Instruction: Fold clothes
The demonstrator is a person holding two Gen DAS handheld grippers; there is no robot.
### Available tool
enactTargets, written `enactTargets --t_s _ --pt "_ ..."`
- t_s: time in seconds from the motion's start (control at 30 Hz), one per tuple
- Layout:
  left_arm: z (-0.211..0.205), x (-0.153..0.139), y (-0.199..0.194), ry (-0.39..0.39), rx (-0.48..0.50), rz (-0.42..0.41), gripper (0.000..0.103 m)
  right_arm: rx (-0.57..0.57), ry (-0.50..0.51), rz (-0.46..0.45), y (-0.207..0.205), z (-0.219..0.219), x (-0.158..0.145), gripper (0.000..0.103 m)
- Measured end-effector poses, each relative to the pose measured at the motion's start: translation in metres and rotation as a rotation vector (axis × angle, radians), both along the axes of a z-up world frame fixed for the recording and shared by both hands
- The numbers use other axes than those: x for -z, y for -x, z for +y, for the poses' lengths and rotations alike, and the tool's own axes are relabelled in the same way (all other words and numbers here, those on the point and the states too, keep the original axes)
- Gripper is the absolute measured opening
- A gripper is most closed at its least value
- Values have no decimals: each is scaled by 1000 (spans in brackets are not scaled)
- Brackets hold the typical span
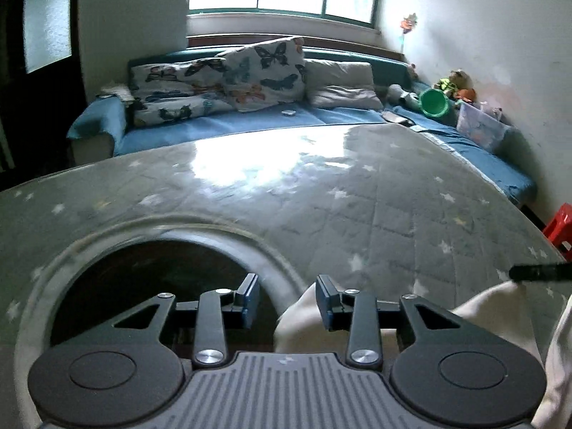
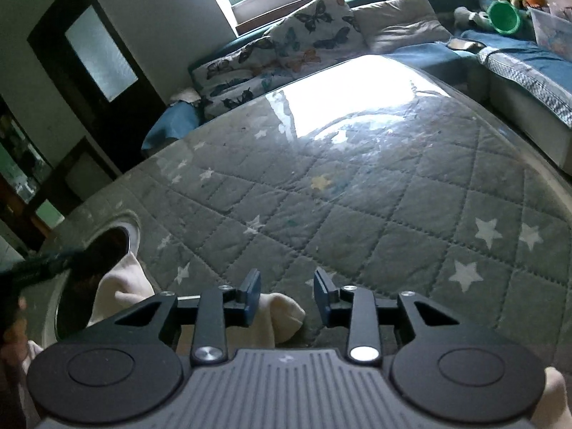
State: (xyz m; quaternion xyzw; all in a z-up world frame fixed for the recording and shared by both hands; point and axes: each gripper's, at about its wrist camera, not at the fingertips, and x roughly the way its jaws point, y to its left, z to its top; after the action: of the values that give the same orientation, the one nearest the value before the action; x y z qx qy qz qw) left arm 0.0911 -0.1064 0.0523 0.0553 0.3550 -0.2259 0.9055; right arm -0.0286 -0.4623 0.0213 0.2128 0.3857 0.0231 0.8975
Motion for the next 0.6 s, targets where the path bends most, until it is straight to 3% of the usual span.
enactTargets --t_s 0.2,0.37,0.4,0.5,0.6 --pt "-21 22 -26 -15 13 64 51 -54 34 7 4 12 2 34" --pt "-26 40 -23 -48 38 88 51 -117 95 -1 13 26 0 35" --pt "-26 41 -21 -47 51 79 48 -140 103 -2 16 29 -1 35" --pt "-28 41 -12 -45 93 54 23 -182 99 1 21 31 -4 35" --pt "-31 39 -3 -63 118 12 12 -191 68 -3 22 27 -8 38"
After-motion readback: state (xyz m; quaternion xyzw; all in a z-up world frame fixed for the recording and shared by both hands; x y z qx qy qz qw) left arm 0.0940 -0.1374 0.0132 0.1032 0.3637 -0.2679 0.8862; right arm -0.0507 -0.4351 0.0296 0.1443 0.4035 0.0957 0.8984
